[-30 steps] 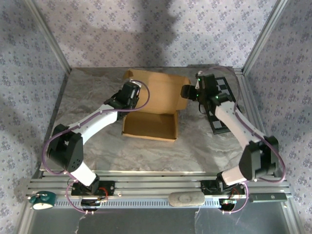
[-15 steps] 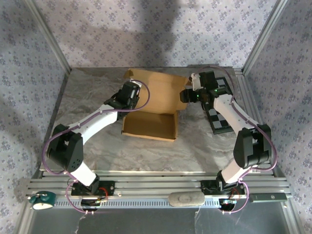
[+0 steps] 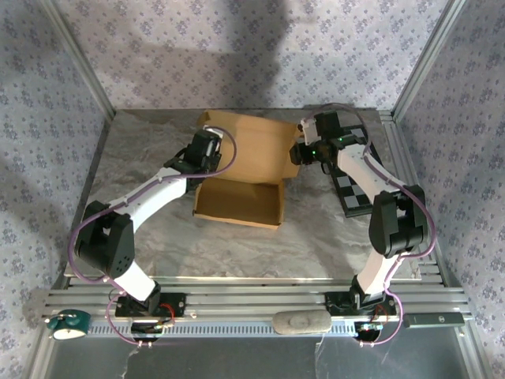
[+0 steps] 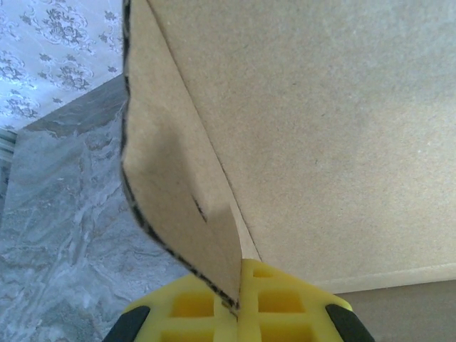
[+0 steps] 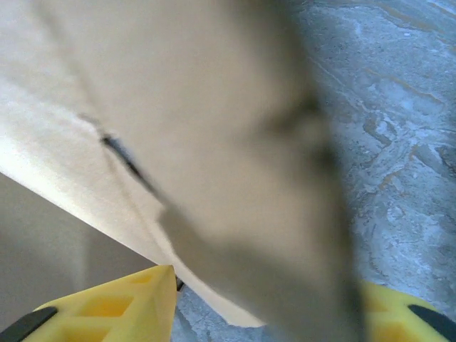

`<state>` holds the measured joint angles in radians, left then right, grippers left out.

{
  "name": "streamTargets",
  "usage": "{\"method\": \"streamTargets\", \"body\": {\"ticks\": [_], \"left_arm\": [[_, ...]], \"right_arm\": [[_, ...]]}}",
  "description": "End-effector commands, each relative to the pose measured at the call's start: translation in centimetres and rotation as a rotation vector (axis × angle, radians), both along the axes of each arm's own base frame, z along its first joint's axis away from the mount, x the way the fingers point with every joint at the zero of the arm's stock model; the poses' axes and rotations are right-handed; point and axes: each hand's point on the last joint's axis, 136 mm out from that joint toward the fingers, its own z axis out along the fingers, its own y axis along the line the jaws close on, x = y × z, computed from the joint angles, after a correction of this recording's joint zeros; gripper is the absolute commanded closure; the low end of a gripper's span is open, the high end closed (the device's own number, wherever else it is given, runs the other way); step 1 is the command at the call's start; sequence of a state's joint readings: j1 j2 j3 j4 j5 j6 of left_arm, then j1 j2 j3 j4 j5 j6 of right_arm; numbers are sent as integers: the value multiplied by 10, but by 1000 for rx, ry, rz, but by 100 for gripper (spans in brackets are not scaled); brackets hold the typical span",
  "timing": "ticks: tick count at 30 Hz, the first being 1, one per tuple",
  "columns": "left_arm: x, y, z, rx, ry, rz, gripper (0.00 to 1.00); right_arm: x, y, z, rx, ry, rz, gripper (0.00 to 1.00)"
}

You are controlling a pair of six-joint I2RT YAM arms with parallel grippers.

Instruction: Fold the paper box

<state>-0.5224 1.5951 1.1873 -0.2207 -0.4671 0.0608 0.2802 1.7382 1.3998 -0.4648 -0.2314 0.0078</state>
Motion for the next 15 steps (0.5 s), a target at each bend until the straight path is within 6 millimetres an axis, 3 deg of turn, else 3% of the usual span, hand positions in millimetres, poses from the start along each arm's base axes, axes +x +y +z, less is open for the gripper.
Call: {"method": "streamTargets", "body": {"ticks": [1,9,15], "left_arm": [[4,-2,6,-79,-7,25,100],[10,-8,4,-239,6,97,100],[11,-2,8,-336,-28,157,100]], "right_arm": [[2,17,15,12,-41,2,62],[-2,27,27,41,-114,-181,96],[-11,46,42,20,-220,-266,100]]}}
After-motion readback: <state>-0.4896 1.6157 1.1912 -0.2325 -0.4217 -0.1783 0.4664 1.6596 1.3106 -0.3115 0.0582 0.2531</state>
